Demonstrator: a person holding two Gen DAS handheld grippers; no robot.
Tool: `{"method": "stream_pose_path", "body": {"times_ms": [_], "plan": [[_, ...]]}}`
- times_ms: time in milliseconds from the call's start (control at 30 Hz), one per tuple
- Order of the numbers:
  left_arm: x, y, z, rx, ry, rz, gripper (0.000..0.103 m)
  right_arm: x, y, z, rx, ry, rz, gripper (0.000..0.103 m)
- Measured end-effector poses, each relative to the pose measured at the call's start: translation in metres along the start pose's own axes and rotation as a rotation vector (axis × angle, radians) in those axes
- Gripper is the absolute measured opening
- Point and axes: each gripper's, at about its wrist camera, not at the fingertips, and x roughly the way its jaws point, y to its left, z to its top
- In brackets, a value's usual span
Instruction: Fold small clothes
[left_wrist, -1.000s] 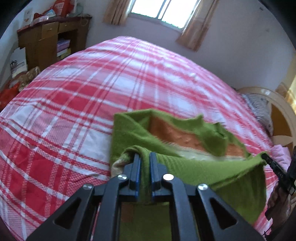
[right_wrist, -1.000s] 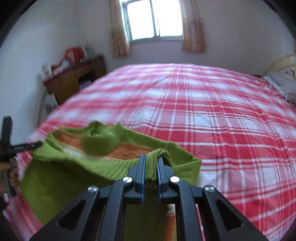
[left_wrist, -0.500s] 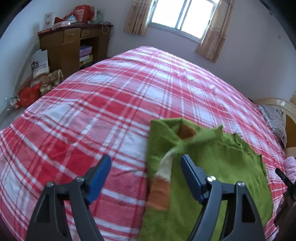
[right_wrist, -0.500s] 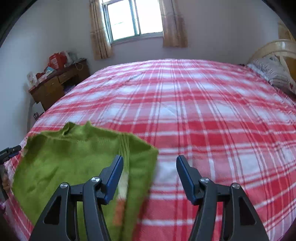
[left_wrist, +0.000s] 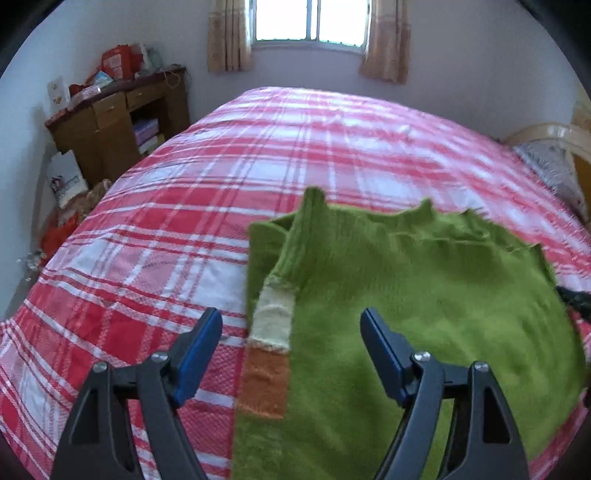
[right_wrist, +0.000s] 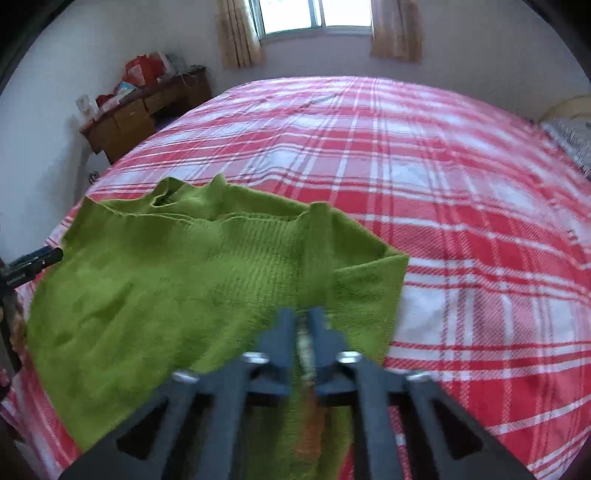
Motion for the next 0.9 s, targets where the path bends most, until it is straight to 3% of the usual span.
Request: {"method": "stream_pose_path", "body": {"times_ms": [133,267,533,567,600,667,767,900], "plan": [[0.006,0.010,0.001,-0.049,0.002,0.019,0.080,-0.022,-0.017,0.003,0.047,-0.082,-0.050,0.003],[0.010,0.016,0.000,-0.094,0.019,0.001,0.080,-0.014,-0.026,-0.002,0.051,-0.041,-0.074,0.002],[-0.027,0.018,-0.016,-0.047,-0.034,-0.024,0.080,-0.003,-0.027,-0.009,0.080,-0.017,-0.079,0.006],[-0.034,0.020,-0.022,-0.034,-0.036,-0.032,0.080,-0.008,-0.025,-0.010,0.074,-0.025,-0.096,0.014],[-0.039,0.020,-0.026,-0.019,-0.042,-0.039,0.082,-0.015,-0.021,-0.010,0.067,-0.030,-0.123,0.035],[-0.044,0.020,-0.034,0.016,-0.056,-0.016,0.087,-0.034,-0.010,-0.012,0.046,-0.069,-0.129,0.055],[-0.043,0.017,-0.044,0.079,-0.060,0.022,0.088,-0.056,0.012,-0.015,0.004,-0.109,-0.080,0.055],[-0.025,0.021,-0.044,0.065,-0.005,0.050,0.090,-0.062,0.056,-0.034,-0.085,-0.045,0.016,0.055]]}}
